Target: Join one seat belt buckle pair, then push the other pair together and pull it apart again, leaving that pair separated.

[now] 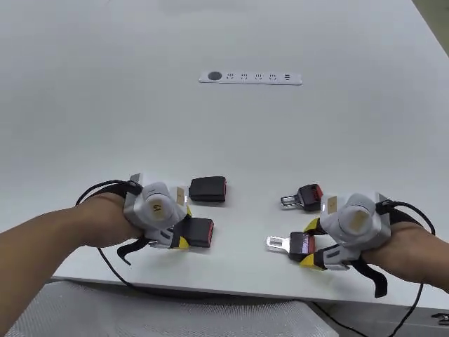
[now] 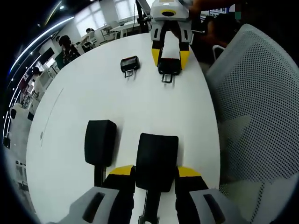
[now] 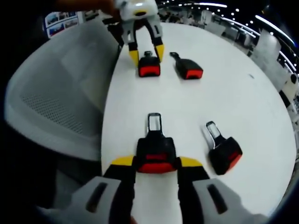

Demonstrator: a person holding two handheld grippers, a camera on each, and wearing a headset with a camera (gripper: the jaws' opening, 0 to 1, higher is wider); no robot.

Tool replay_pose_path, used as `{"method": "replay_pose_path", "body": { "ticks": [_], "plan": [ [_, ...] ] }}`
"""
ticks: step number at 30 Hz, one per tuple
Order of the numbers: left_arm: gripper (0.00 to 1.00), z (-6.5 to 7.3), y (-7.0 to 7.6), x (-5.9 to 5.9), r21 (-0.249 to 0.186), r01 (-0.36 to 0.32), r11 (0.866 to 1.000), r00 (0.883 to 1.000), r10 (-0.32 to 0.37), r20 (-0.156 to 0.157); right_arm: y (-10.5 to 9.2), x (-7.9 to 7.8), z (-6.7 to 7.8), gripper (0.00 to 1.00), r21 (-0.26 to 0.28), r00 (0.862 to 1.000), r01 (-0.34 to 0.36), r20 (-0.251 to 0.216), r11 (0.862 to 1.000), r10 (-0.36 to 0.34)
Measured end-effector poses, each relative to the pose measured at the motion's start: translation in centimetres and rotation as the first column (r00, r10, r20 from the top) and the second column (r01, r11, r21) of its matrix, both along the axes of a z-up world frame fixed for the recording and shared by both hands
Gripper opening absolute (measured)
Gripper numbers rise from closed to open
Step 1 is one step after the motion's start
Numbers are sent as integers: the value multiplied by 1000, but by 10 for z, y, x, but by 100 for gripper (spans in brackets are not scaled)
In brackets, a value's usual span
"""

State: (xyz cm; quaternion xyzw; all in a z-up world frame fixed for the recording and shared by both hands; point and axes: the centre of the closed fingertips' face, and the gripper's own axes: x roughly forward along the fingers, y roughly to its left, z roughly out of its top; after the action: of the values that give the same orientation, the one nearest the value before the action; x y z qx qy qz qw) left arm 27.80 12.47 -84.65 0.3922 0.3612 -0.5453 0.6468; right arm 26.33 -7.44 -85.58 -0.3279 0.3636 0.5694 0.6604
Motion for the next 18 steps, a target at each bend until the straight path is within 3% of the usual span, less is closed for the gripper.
{"method": "replay_pose_path", "body": {
  "ticks": [9, 14, 16, 18],
  "plan": [
    [33, -4, 2, 3, 1, -16, 1000, 1000, 16, 1, 2, 4, -1, 33, -13, 1000, -25, -12, 1000, 25],
    [33, -4, -2, -3, 7, 35, 999, 999, -35, 5, 3, 7, -1, 33, -18, 999, -30, -15, 999, 30],
    [33, -6, -1, -3, 41, 68, 997, 997, -69, 26, 3, 8, -1, 33, -17, 1000, -26, -16, 1000, 26],
    [33, -6, -1, -3, 43, 64, 997, 998, -65, 24, 3, 9, -2, 33, -18, 1000, -25, -16, 1000, 24]
  ]
}}
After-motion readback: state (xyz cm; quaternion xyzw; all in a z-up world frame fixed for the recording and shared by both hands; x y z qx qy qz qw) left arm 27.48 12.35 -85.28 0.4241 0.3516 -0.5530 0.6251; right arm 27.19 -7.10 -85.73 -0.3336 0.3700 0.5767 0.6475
